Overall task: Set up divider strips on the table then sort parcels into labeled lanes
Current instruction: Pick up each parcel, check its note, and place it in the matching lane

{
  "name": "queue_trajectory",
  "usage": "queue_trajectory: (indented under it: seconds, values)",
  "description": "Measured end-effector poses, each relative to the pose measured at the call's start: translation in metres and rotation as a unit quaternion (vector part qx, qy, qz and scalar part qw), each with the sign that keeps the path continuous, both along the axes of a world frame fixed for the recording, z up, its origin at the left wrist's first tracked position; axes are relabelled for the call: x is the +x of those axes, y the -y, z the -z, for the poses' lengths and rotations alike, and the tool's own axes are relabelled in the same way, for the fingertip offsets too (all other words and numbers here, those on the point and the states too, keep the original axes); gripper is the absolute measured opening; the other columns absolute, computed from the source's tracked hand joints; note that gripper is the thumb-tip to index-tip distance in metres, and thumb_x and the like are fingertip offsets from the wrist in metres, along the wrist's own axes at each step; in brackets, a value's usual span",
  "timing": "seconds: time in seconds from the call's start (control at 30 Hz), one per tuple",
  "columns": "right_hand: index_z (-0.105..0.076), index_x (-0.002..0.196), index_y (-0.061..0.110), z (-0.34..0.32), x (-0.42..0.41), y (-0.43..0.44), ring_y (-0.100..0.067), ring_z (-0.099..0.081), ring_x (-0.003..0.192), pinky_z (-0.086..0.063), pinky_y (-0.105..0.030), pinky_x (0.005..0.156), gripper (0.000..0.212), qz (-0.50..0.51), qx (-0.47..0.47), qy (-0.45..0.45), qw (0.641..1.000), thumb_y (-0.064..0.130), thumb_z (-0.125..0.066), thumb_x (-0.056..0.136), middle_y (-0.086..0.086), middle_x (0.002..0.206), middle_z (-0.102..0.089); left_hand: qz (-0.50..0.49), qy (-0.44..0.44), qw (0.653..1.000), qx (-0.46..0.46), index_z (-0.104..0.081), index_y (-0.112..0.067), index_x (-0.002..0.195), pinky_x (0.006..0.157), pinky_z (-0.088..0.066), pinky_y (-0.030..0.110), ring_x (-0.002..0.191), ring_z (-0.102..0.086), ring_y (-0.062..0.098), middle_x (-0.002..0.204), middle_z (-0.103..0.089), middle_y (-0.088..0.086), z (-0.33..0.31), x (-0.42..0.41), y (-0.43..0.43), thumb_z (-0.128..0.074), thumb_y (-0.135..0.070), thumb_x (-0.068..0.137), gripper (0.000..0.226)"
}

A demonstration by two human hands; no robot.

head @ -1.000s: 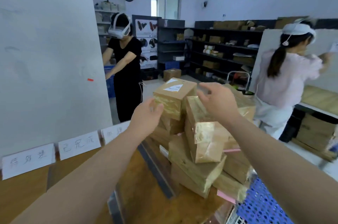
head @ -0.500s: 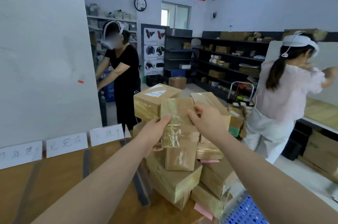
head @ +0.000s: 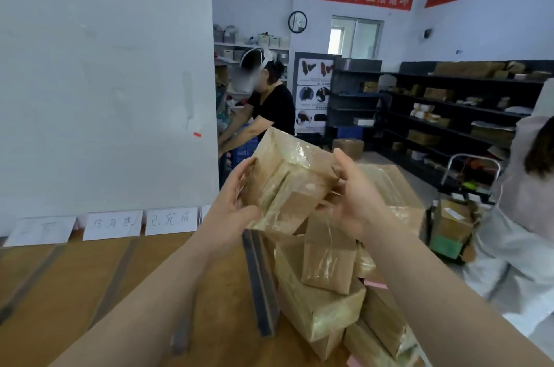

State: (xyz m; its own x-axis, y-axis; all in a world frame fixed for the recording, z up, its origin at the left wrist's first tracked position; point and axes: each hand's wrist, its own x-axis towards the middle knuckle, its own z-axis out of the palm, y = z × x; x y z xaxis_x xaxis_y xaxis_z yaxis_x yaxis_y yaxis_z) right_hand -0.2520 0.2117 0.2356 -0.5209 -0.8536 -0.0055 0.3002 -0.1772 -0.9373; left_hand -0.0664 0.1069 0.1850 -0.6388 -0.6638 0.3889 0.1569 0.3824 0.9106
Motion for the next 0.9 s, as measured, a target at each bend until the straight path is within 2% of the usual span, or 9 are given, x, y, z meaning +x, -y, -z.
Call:
queue_trajectory:
  seconds: [0.07, 0.17, 0.23, 0.3, 0.37, 0.47, 0.67, 0.83, 0.9]
  values:
    - [-0.060, 0.118, 0.013, 0.015, 0.008, 0.004, -0.025, -0.070, 0.095, -0.058, -0.037, 0.070, 0.029, -0.016, 0.012, -0.019, 1.000, 0.027, -0.061, 0.092, -0.011, 0.108, -0.071, -0.041, -0.022, 0.998, 0.045, -0.040, -0.044, 0.141, 0.084, -0.053, 0.015, 0.120, -0.050, -0.009, 0.135, -0.047, -0.033, -0.001, 0.001, 0.002, -0.050, 0.001, 0.090, 0.069]
    - [-0.058, 0.117, 0.016, 0.039, 0.023, 0.008, -0.021, -0.069, 0.093, -0.057, -0.035, 0.074, 0.031, -0.051, 0.002, -0.051, 0.997, 0.003, -0.058, 0.089, -0.010, 0.110, -0.071, -0.138, -0.058, 0.974, 0.169, -0.051, -0.012, 0.137, 0.097, -0.049, 0.040, 0.126, -0.052, 0.031, 0.138, -0.056, 0.011, 0.009, 0.010, 0.009, -0.038, -0.011, 0.103, 0.037]
    - [-0.057, 0.123, 0.022, 0.054, 0.035, 0.007, -0.020, -0.067, 0.102, -0.056, -0.036, 0.082, 0.046, -0.069, 0.015, -0.108, 0.992, -0.006, -0.055, 0.087, -0.004, 0.113, -0.069, -0.163, -0.031, 0.964, 0.209, -0.054, -0.029, 0.128, 0.088, -0.053, 0.047, 0.112, -0.063, 0.026, 0.124, -0.065, 0.000, 0.016, 0.015, -0.003, -0.045, -0.057, 0.096, 0.043]
    - [-0.059, 0.125, 0.023, 0.069, 0.045, 0.009, -0.019, -0.063, 0.107, -0.055, -0.038, 0.085, 0.050, -0.077, 0.022, -0.142, 0.987, -0.008, -0.051, 0.087, -0.003, 0.116, -0.067, -0.145, -0.059, 0.958, 0.241, -0.055, -0.043, 0.112, 0.074, -0.056, 0.039, 0.097, -0.070, 0.015, 0.107, -0.070, -0.012, 0.035, 0.030, -0.011, -0.064, -0.072, 0.074, 0.049]
    - [-0.064, 0.118, 0.017, 0.083, 0.055, 0.011, -0.021, -0.065, 0.103, -0.053, -0.038, 0.080, 0.033, -0.081, 0.010, -0.091, 0.992, 0.004, -0.049, 0.092, -0.008, 0.114, -0.069, -0.134, -0.102, 0.952, 0.257, -0.055, -0.042, 0.108, 0.068, -0.057, 0.038, 0.094, -0.072, 0.016, 0.106, -0.072, -0.010, 0.057, 0.043, -0.012, -0.073, -0.050, 0.072, 0.041]
    - [-0.061, 0.109, 0.010, 0.098, 0.071, 0.017, -0.017, -0.071, 0.089, -0.051, -0.030, 0.070, 0.025, -0.079, 0.025, -0.052, 0.995, 0.030, -0.052, 0.097, -0.006, 0.102, -0.073, -0.136, -0.101, 0.958, 0.233, -0.052, -0.037, 0.114, 0.073, -0.059, 0.036, 0.106, -0.069, 0.020, 0.116, -0.069, -0.006, 0.075, 0.054, -0.015, -0.060, -0.016, 0.075, 0.045]
    - [-0.055, 0.102, 0.011, 0.114, 0.082, 0.025, -0.024, -0.073, 0.087, -0.056, -0.026, 0.061, 0.012, -0.079, 0.029, -0.039, 0.996, 0.012, -0.061, 0.092, -0.008, 0.095, -0.075, -0.169, -0.064, 0.965, 0.192, -0.047, -0.039, 0.121, 0.092, -0.056, 0.045, 0.123, -0.056, 0.016, 0.128, -0.059, -0.009, 0.085, 0.066, -0.024, -0.059, -0.018, 0.070, 0.056]
    - [-0.058, 0.104, 0.010, 0.124, 0.087, 0.035, -0.020, -0.073, 0.084, -0.053, -0.021, 0.056, 0.016, -0.081, 0.043, -0.063, 0.994, 0.022, -0.060, 0.093, -0.005, 0.095, -0.075, -0.187, -0.067, 0.960, 0.199, -0.046, -0.042, 0.129, 0.093, -0.055, 0.046, 0.126, -0.054, 0.017, 0.133, -0.056, -0.010, 0.088, 0.072, -0.027, -0.064, -0.018, 0.076, 0.061]
    - [-0.059, 0.106, 0.013, 0.127, 0.090, 0.041, -0.018, -0.073, 0.083, -0.054, -0.021, 0.057, 0.018, -0.088, 0.058, -0.080, 0.991, 0.025, -0.062, 0.092, -0.003, 0.095, -0.075, -0.180, -0.071, 0.955, 0.223, -0.044, -0.047, 0.134, 0.085, -0.059, 0.040, 0.118, -0.061, 0.018, 0.132, -0.058, -0.011, 0.091, 0.077, -0.025, -0.066, -0.013, 0.087, 0.061]
